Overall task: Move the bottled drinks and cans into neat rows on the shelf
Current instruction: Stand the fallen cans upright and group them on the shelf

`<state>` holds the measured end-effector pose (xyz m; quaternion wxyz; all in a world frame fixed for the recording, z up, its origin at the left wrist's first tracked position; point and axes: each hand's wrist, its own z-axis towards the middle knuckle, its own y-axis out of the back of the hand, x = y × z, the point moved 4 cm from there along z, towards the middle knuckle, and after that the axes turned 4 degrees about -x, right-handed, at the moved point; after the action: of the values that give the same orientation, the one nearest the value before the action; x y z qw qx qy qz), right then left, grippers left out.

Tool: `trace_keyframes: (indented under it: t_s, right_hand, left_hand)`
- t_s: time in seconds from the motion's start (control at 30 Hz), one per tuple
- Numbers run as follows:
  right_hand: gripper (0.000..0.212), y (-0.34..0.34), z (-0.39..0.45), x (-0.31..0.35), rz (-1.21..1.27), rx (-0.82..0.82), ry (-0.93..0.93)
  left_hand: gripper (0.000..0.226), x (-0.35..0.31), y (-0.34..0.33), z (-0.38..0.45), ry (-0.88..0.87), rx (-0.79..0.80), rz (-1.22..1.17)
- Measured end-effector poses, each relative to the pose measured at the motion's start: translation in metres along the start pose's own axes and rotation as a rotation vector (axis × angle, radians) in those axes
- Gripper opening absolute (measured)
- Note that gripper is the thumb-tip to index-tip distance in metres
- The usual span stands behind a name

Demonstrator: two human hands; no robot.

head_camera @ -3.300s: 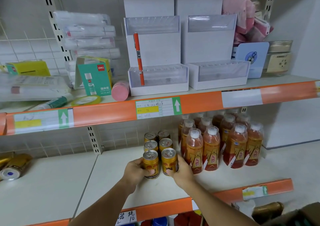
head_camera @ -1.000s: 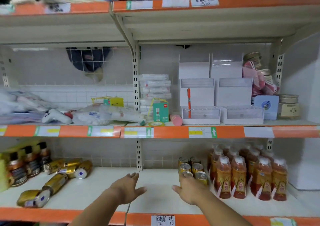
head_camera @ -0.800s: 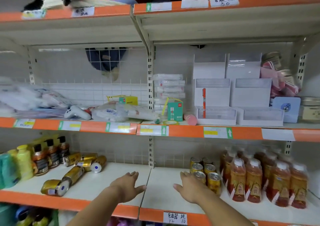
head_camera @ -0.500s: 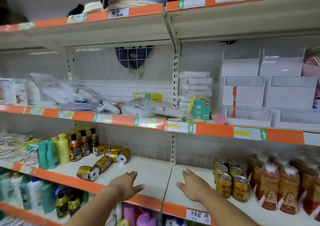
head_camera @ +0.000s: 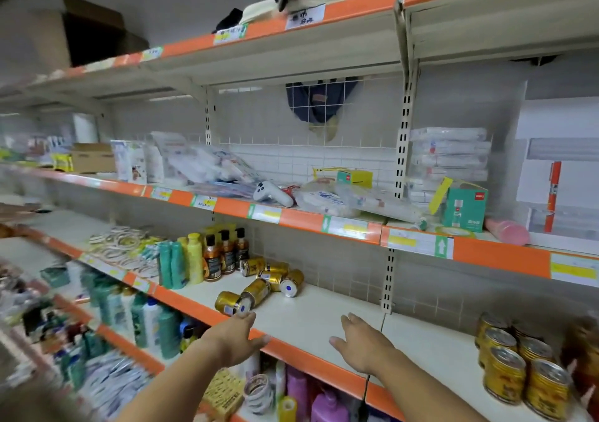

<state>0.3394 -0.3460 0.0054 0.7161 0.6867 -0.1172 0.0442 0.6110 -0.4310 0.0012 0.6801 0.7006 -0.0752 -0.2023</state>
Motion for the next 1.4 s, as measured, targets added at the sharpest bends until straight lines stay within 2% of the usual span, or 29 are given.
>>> trace_keyframes:
  t_s: [0.33,0.8,0.97,1.1,1.27,1.4]
  right_hand:
    - [0.073,-0.021,0.060,0.028,0.010,0.046,0.102]
    - [0.068,-0.042,0.186,0.044,0.035,0.100,0.223]
    - [0.065,-0.055,0.226,0.047,0.039,0.119,0.253]
    - [0.066,-0.069,0.248,0.055,0.048,0.135,0.280]
    - [0.069,-0.083,0.267,0.062,0.034,0.159,0.299]
    - [0.064,-0.084,0.283,0.073,0.033,0.145,0.286]
  left_hand:
    - [0.094,0.040,-0.011,0.009,0.141,0.023,-0.024]
    - [0.092,0.081,-0.014,0.094,0.299,0.023,-0.039]
    - [0.077,0.088,-0.015,0.119,0.368,0.038,-0.023]
    - [0.050,0.094,-0.023,0.135,0.450,0.088,-0.048]
    - [0.060,0.101,-0.029,0.156,0.506,0.087,-0.068]
    - [0.066,0.115,-0.028,0.169,0.573,0.033,-0.063]
